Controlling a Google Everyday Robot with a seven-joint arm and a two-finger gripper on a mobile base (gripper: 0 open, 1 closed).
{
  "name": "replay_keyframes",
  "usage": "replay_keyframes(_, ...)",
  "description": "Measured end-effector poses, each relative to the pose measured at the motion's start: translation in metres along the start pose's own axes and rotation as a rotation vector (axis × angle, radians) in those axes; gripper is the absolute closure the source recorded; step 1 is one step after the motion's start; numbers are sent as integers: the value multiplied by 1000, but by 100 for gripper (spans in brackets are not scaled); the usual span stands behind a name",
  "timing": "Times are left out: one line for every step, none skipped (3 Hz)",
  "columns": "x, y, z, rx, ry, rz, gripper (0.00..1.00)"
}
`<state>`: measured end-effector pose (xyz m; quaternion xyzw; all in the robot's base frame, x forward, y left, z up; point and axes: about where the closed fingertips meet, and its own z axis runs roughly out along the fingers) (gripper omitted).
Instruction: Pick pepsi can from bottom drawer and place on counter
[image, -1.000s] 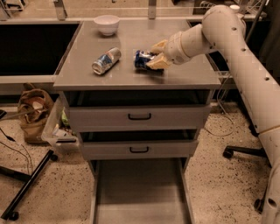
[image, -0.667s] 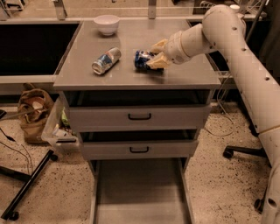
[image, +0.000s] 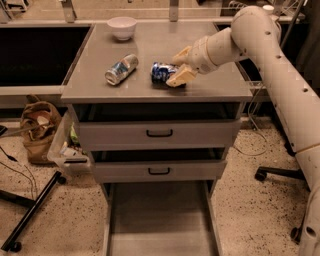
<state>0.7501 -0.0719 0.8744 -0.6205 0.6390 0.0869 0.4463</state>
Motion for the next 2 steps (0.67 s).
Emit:
replay_keyframes(0, 0, 0, 0, 0, 0, 0)
replay_keyframes(0, 0, 0, 0, 0, 0, 0)
